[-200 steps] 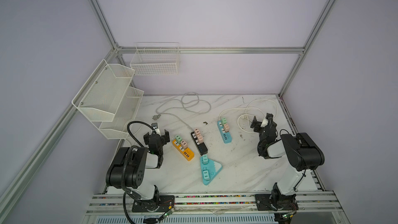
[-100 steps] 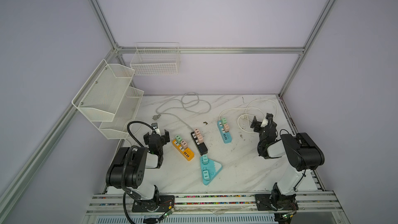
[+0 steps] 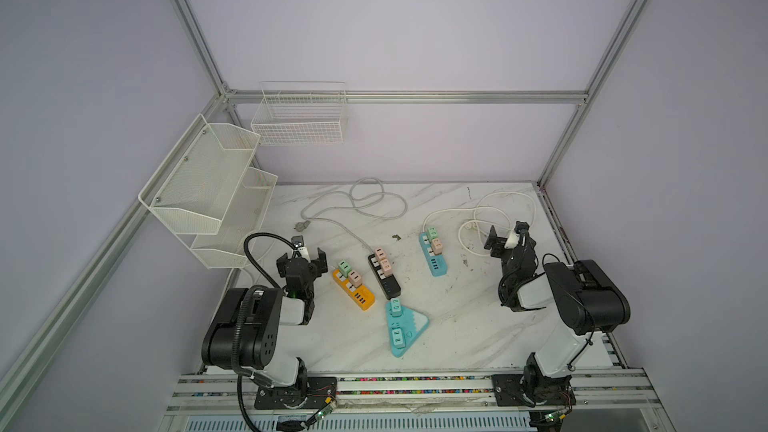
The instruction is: Pull the plug off the socket
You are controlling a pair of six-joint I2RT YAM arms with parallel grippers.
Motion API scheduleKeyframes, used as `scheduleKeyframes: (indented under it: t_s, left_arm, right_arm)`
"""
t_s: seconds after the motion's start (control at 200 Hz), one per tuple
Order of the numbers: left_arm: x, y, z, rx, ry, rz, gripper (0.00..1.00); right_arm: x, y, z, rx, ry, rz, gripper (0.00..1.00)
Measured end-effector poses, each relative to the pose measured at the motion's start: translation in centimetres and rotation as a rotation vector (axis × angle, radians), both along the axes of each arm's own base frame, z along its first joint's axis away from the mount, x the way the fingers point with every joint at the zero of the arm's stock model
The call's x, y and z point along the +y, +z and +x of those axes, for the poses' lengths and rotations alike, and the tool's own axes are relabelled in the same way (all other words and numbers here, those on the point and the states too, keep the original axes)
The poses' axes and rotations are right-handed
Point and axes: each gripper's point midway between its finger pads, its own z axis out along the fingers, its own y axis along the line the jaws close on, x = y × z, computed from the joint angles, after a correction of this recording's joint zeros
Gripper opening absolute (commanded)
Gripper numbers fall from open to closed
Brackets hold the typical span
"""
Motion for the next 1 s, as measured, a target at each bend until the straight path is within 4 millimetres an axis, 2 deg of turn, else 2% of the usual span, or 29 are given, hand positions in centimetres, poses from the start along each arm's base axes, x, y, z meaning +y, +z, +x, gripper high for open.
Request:
scheduleKeyframes:
  t_s: [0.27,0.43,0.59,0.675,0.885,1.0]
  left_arm:
    - [-0.1,5.8,-1.2,-0.128,0.005,-0.043,1.0]
    - [-0.3,6.9,-2.4,-0.137,0.016,-0.133,1.0]
    - [-0.5,7.7,-2.9,-0.107,0.045,-0.265,1.0]
    - [-0.4,8.5,-3.1,-0.131,0.071,-0.347,1.0]
    - [-0.5,10.2,-4.4,-0.205,0.103,-0.518,1.0]
    - [-1.0,9.3,-4.8,-0.166,0.106,-0.585,1.0]
  right_arm:
    - [-0.1,4.3,0.1,-0.058,-0.008,0.026,0.97]
    - [-0.3,5.4,-0.4,-0.042,-0.02,0.072,0.97]
    - [-0.2,9.3,-0.2,-0.11,-0.017,0.254,0.97]
    - [0.1,10.7,-0.5,-0.144,0.005,0.355,0.97]
    - [0.6,10.6,-2.5,-0.142,0.034,0.571,0.97]
    - [1.2,9.4,-2.4,-0.075,0.045,0.62,0.97]
